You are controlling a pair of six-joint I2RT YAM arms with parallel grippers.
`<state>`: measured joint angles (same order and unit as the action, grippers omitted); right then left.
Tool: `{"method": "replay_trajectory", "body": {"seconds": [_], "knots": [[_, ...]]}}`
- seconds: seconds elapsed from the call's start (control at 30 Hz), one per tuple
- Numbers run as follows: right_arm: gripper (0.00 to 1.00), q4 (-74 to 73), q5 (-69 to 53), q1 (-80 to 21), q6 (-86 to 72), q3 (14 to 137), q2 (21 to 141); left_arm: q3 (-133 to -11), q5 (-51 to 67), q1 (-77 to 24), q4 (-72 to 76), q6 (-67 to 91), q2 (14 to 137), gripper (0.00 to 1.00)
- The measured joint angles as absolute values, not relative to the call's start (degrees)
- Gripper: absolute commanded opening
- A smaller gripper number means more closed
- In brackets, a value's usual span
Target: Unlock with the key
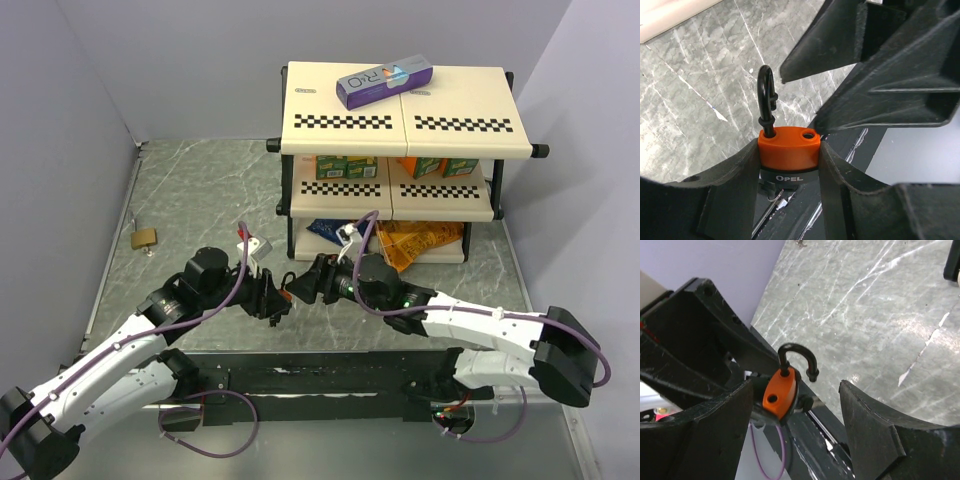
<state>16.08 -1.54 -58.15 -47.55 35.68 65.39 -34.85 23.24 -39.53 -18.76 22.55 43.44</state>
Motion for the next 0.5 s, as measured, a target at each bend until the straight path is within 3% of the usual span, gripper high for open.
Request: {"method": "replay_trajectory", "body": {"seconds": [0.5], "knots": [[0.76, 21.82, -2.46, -58.13, -50.92, 39.40, 72.03, -34.85, 23.75, -39.53, -18.81, 22.52, 43.70, 0.01]]}}
